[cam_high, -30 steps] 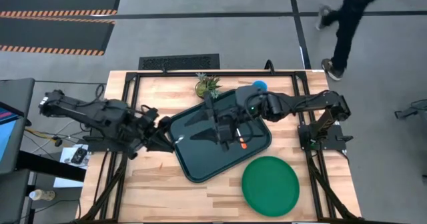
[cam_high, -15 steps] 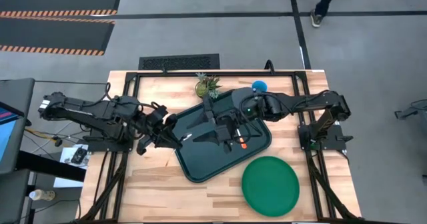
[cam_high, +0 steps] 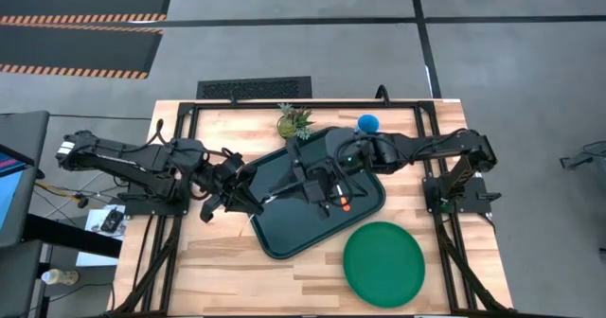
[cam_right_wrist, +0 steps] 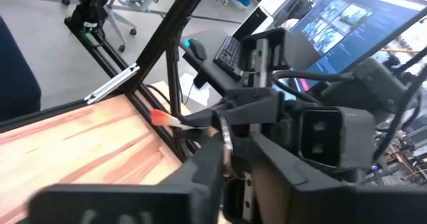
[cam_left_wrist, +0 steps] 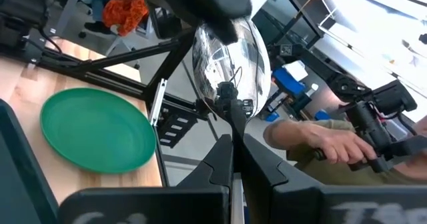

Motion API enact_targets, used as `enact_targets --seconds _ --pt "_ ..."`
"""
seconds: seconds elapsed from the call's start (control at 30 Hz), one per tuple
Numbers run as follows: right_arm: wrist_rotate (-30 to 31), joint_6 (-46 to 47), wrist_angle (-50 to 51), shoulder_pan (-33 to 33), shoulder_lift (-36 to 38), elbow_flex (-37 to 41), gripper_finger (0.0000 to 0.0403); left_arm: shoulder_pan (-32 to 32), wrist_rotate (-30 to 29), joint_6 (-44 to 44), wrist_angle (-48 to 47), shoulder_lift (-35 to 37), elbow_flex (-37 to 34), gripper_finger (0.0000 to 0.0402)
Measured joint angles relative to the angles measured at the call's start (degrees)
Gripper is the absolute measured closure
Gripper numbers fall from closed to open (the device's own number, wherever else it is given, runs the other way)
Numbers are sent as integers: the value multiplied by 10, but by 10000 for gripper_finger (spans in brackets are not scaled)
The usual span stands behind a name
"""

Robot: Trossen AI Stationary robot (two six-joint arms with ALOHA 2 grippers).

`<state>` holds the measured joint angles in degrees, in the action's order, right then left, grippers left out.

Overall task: Pick and place plate/cup/fork/spoon on tray
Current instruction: Put the orange spoon on the black serving tray to the left of the orange fork

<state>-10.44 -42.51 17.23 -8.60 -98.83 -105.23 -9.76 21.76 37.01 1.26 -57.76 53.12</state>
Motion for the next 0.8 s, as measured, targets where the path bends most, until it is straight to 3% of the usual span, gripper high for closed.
enact_targets --seconds 0.17,0.3,0.43,0.57,0.8 --pt "0 -6 6 0 0 0 389 0 -3 -1 3 0 0 401" --pt "1 -6 8 0 1 0 387 0 -8 -3 4 0 0 401" --pt "3 -5 19 2 1 0 396 -1 -50 -14 -21 0 0 393" --pt "-3 11 68 16 7 0 399 0 -65 -50 -46 0 0 343" --pt "-10 59 261 87 45 -9 400 0 -80 -73 -117 9 0 214"
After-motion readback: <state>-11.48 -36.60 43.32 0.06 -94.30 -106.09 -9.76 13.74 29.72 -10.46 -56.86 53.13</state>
